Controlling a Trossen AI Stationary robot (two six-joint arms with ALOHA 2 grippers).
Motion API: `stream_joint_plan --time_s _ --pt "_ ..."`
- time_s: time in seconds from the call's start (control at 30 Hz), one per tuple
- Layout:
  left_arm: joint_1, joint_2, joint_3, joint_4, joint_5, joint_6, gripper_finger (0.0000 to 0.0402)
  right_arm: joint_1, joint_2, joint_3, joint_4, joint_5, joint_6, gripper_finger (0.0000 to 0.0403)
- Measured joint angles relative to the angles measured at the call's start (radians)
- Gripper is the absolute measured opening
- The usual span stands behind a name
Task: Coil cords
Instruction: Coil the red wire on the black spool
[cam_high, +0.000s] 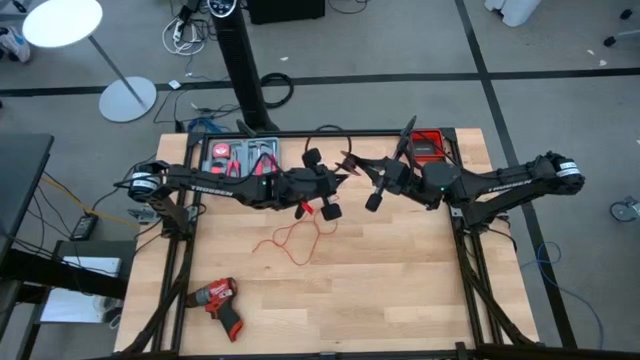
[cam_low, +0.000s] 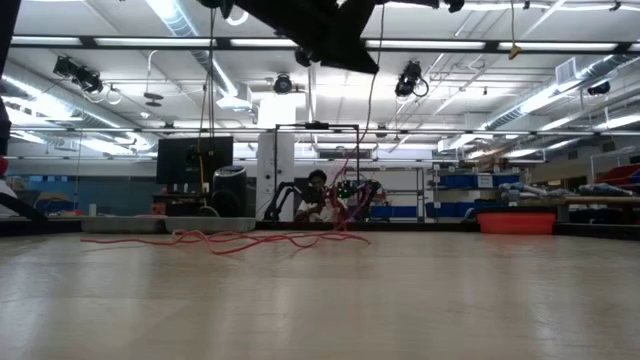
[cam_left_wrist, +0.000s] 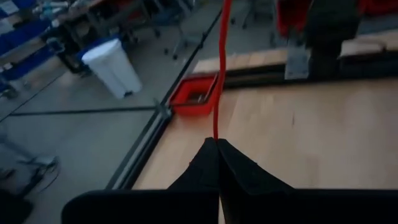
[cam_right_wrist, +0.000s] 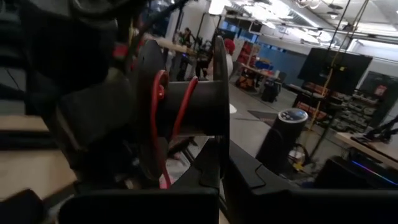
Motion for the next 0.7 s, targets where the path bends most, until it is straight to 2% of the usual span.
stream_joint_plan --time_s 0.33,0.7 --pt "-0.019 -0.027 -0.001 -0.126 -0.106 0.083 0.0 0.025 -0.056 0.0 -0.202 0.038 -0.014 0.0" --pt "-0.039 -0.051 0.077 -0.222 -0.087 0.137 0.0 0.026 -0.062 0.0 -0.484 0.006 0.031 0.0"
